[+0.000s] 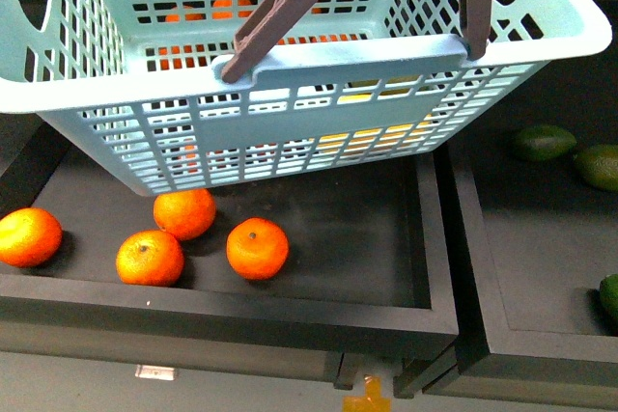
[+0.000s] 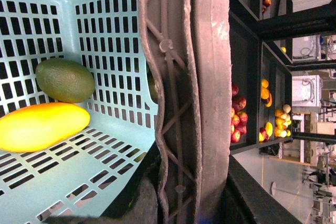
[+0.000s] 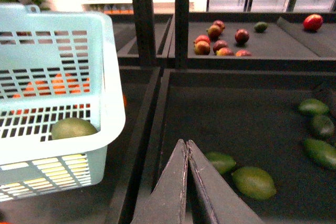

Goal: Pick mango and avocado into basket

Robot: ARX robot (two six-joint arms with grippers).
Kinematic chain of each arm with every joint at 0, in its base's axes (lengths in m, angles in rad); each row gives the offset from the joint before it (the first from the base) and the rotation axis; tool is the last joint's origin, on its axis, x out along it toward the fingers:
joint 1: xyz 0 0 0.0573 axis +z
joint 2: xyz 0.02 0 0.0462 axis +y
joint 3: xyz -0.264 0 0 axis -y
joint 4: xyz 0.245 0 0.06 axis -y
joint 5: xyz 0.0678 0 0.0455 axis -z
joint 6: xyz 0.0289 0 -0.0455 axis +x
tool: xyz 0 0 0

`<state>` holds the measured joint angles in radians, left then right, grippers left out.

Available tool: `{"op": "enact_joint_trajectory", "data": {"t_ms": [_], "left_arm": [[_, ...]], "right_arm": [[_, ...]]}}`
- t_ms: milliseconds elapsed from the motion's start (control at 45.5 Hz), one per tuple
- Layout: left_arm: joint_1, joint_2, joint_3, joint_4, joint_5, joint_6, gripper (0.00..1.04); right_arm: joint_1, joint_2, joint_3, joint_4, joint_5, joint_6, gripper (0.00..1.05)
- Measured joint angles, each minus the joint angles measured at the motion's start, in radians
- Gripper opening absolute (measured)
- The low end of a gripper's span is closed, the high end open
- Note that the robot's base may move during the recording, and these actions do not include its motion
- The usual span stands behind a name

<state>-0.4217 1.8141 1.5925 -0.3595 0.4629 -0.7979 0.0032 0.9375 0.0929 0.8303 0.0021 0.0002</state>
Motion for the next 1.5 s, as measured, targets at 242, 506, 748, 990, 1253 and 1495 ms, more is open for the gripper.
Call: {"op": "enact_joint_trajectory", "data": {"t_ms": [242,506,748,990,1253,1495], "left_arm": [[0.0,0.0,0.0,0.0,-0.001,0.0,0.2],[0.0,0.0,0.0,0.0,-0.002,0.0,0.2],[0.0,0.0,0.0,0.0,-0.002,0.001,0.2],[0.0,0.0,0.0,0.0,-0.002,0.0,0.2],[0.0,0.0,0.0,0.0,-0.002,0.0,0.2],[0.0,0.0,0.0,0.0,-0.002,0.0,0.2]], "right_arm": [[0.0,-0.166,-0.074,-0.092,0.0,0.0,0.02],[0.0,-0.325,-0.075,-0.234,0.0,0.0,0.02],[0.0,-0.478,-0.076,-0.377,0.0,0.0,0.02],[0.0,-0.612,-0.076,-0.505,0.0,0.0,0.02],[0.0,-0.703,-0.076,-0.595,0.0,0.0,0.02],[0.0,-0.797,-0.075,-0.698,0.001,0.0,0.02]]}}
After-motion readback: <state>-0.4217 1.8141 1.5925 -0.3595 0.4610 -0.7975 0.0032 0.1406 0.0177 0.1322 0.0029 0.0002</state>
